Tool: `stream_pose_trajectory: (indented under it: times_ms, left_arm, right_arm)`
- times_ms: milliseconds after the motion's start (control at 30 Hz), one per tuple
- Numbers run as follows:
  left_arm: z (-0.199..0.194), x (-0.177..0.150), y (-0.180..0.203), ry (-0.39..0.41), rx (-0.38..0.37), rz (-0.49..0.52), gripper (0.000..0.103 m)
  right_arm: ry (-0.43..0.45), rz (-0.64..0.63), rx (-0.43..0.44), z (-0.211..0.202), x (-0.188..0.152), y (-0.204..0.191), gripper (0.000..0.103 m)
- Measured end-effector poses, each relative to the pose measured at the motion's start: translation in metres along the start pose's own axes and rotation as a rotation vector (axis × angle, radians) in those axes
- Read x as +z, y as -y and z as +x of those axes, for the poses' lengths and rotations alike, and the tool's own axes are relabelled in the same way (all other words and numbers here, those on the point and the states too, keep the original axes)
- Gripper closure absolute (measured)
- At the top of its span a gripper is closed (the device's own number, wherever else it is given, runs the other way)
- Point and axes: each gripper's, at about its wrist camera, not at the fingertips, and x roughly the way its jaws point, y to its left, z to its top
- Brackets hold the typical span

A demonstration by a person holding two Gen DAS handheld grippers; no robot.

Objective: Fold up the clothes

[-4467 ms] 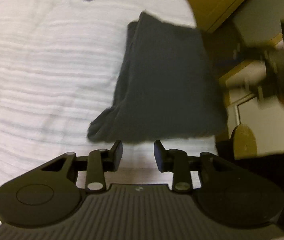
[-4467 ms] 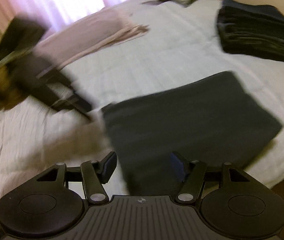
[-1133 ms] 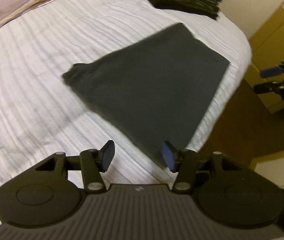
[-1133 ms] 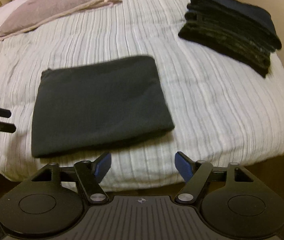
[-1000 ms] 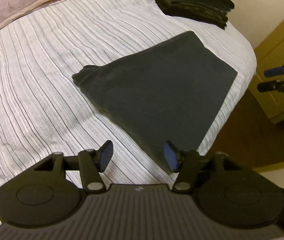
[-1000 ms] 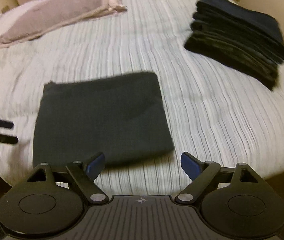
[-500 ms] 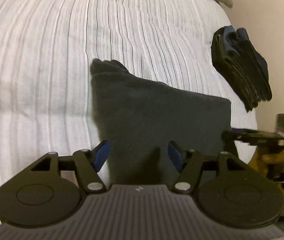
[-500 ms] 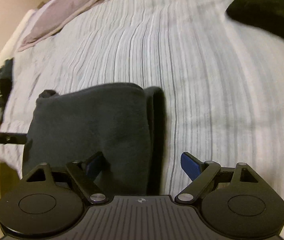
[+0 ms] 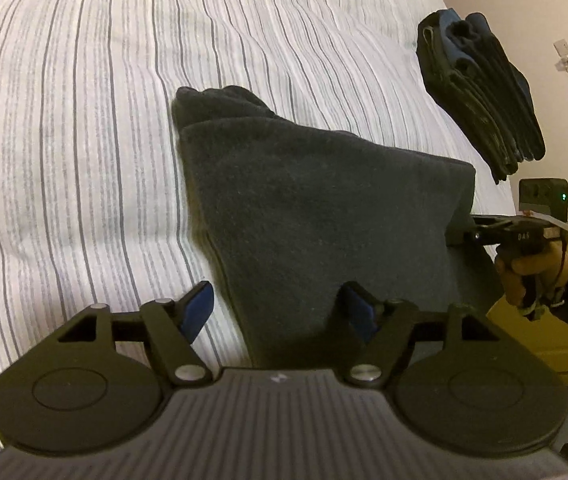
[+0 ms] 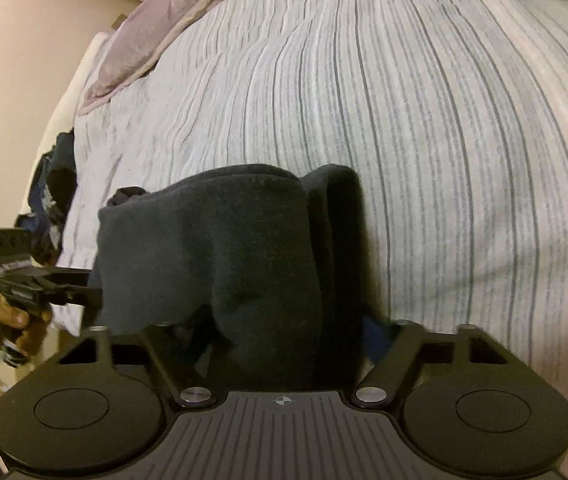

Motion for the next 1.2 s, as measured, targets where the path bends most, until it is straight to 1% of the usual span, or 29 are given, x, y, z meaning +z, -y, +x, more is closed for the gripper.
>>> stream_pose_trajectory:
  times_ms: [200,367,567,667,700,733,833,900,1000,1100,1167,1200]
  left_arm:
    - [0.001,-0.001,-0.002,0.002,-0.023,0.02,0.034]
    - [0.001,-0.001,-0.006,-0.003,-0.041,0.027,0.034]
    - [0.0,-0.009,-0.013,-0.012,-0.074,-0.005,0.034]
    - [0.005,-0.014,-0.019,-0.002,-0.106,-0.045,0.033]
    - [0.007,-0.015,-0.02,-0.001,-0.116,-0.05,0.037]
    - [0.007,-0.014,-0.018,-0.001,-0.123,-0.045,0.053]
    - [0.004,-0.011,-0.009,-0.001,-0.125,-0.013,0.069]
    - [-0.006,-0.007,-0.001,0.009,-0.115,0.023,0.073]
    - [-0.025,0.005,0.016,0.04,-0.117,0.081,0.075]
    - [-0.031,0.032,0.037,0.046,-0.129,0.156,0.075]
    - [-0.03,0.051,0.051,0.041,-0.138,0.207,0.075]
    - [-0.023,0.061,0.056,0.022,-0.141,0.225,0.074]
  right_arm:
    - [0.03,0.049,0.003,-0.027,-0.015,-0.006,0.066]
    - [0.055,0.087,0.003,-0.046,-0.026,-0.012,0.071]
    - [0.074,0.107,-0.024,-0.039,-0.03,-0.019,0.071]
    - [0.074,0.107,-0.039,-0.036,-0.027,-0.022,0.071]
    - [0.072,0.102,-0.041,-0.037,-0.025,-0.023,0.071]
    - [0.072,0.093,-0.04,-0.039,-0.023,-0.026,0.072]
    - [0.098,0.091,-0.024,-0.053,-0.023,-0.036,0.072]
    - [0.13,0.114,-0.019,-0.064,-0.026,-0.04,0.072]
    - [0.209,0.198,-0.019,-0.083,-0.036,-0.038,0.072]
    - [0.278,0.301,-0.035,-0.097,-0.045,-0.029,0.072]
    - [0.294,0.367,-0.062,-0.099,-0.051,-0.014,0.072]
    - [0.291,0.391,-0.084,-0.097,-0.054,-0.005,0.072]
